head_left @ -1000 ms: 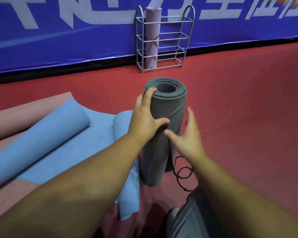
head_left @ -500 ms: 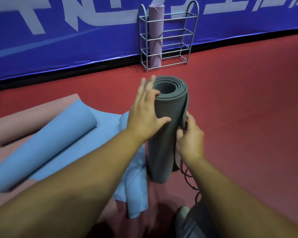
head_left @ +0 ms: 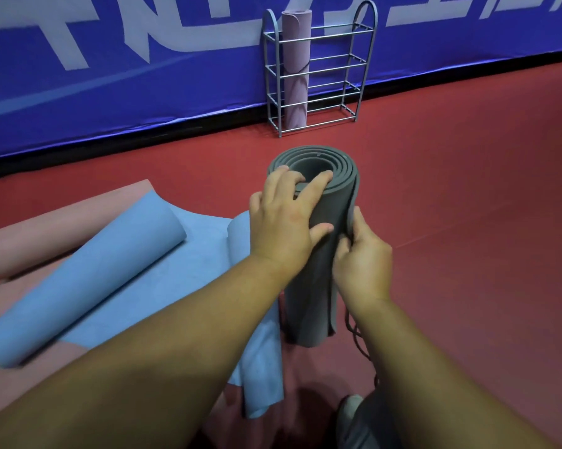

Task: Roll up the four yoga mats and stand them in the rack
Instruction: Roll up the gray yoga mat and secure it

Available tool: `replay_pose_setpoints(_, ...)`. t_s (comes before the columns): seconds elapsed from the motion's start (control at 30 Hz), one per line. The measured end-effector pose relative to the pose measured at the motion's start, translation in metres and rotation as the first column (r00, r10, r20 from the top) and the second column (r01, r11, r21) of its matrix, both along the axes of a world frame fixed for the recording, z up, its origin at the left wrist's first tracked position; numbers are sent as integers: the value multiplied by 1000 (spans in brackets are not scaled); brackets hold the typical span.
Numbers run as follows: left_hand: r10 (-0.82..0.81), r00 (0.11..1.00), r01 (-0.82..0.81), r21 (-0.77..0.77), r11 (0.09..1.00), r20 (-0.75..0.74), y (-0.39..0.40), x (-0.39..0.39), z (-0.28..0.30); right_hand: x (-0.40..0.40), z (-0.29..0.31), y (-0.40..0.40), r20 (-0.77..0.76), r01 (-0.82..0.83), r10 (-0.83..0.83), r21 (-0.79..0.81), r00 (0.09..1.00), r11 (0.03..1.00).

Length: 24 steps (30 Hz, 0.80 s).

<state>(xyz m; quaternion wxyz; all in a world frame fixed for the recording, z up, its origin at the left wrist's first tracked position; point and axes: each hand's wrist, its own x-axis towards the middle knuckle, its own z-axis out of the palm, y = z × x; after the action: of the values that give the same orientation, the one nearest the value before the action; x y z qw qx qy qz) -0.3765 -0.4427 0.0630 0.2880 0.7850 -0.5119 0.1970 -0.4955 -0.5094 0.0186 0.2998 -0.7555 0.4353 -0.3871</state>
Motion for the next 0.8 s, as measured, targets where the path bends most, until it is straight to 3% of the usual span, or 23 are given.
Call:
replay_pose_setpoints(0.17,-17,997,18,14,1000,-75,-8,-5,3,18,-16,12,-189,-71,60,-50,980,996)
replay_pose_setpoints(0.27,-41,996,40,-11,999,-84,-6,-20,1,39,-32,12,-304,154,-170,-76,937,985)
replay_pose_setpoints(0.5,-121,978,115,-47,992,-171,1,-27,3,53,-16,9,50,241,-241,20,969,970)
replay_pose_setpoints(0.67,-328,917,255,-300,919,-226,7,-3,5,44,3,4,168,39,-63,143,984,989)
replay_pose_setpoints(0.73,-291,895,171,-341,924,-338,14,10,3,36,18,2,226,46,-70,107,972,993)
replay_pose_setpoints(0.8,-218,802,94,-243,965,-556,19,27,-6,26,35,1,285,44,-65,78,956,996)
